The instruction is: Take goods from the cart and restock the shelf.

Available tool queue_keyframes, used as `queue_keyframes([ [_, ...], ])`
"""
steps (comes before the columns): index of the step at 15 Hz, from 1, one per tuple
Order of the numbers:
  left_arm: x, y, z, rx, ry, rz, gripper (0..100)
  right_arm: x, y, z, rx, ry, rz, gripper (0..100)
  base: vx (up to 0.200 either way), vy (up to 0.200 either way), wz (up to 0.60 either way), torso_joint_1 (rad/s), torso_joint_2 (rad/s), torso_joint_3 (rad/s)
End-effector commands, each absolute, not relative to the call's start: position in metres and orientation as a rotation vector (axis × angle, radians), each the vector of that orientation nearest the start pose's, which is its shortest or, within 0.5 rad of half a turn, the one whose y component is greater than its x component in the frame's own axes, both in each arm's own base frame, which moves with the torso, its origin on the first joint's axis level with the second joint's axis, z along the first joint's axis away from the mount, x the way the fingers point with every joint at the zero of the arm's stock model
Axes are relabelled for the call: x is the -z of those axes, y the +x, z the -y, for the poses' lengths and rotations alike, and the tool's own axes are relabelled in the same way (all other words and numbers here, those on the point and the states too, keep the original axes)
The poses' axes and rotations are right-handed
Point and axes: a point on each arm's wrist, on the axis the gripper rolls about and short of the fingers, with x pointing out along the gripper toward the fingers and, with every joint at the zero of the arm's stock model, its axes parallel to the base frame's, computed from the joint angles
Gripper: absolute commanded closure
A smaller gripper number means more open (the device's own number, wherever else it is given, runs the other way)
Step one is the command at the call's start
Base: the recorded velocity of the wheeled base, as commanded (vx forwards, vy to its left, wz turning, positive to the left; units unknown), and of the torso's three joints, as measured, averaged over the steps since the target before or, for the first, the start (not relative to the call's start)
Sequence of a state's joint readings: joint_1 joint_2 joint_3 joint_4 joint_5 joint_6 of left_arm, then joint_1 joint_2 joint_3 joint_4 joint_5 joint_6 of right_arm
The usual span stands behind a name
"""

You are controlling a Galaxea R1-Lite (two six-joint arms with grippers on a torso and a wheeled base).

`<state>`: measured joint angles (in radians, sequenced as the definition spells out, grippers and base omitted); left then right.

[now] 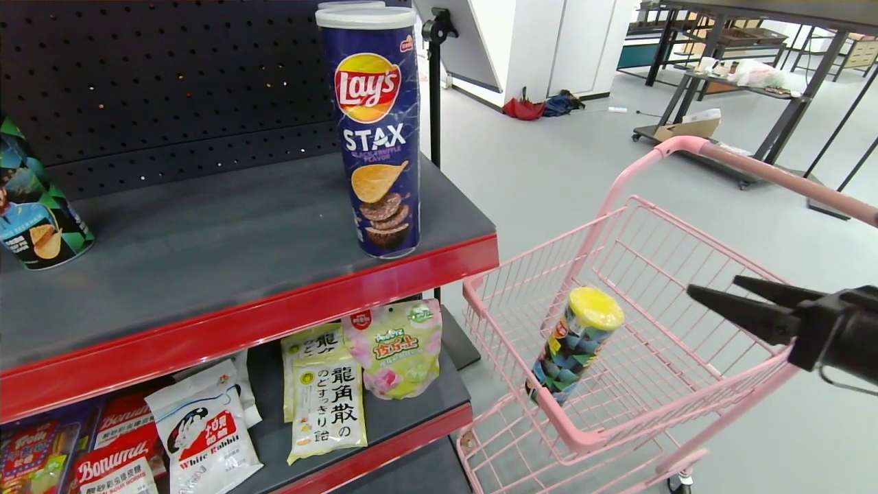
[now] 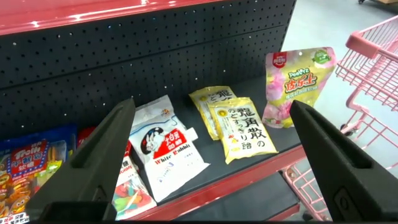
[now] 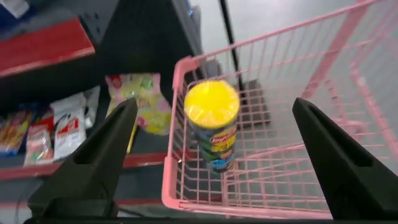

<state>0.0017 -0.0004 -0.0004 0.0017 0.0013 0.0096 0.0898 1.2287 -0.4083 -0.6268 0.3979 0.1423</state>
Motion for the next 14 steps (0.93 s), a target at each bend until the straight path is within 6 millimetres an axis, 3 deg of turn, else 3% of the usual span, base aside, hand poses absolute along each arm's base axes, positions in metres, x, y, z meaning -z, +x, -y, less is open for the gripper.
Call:
queue_keyframes([
  [1,-0.075,-0.023,0.000,-0.005,0.009,-0.002,0,-0.137,0.203,-0.030,-0.527,0.191,-0.437,0,0.000,0.000,0.00,0.000,0.00,0.000],
  [5,-0.075,-0.023,0.000,-0.005,0.011,-0.002,0,-0.126,0.213,-0.033,-0.551,0.180,-0.487,0,0.000,0.000,0.00,0.000,0.00,0.000],
  [9,-0.076,-0.023,0.000,-0.005,0.011,0.000,0,-0.115,0.218,-0.048,-0.606,0.169,-0.539,0,0.000,0.000,0.00,0.000,0.00,0.000],
  [14,-0.075,-0.023,0.000,-0.003,0.011,-0.002,0,-0.100,0.252,-0.054,-0.609,0.142,-0.550,0,0.000,0.000,0.00,0.000,0.00,0.000],
])
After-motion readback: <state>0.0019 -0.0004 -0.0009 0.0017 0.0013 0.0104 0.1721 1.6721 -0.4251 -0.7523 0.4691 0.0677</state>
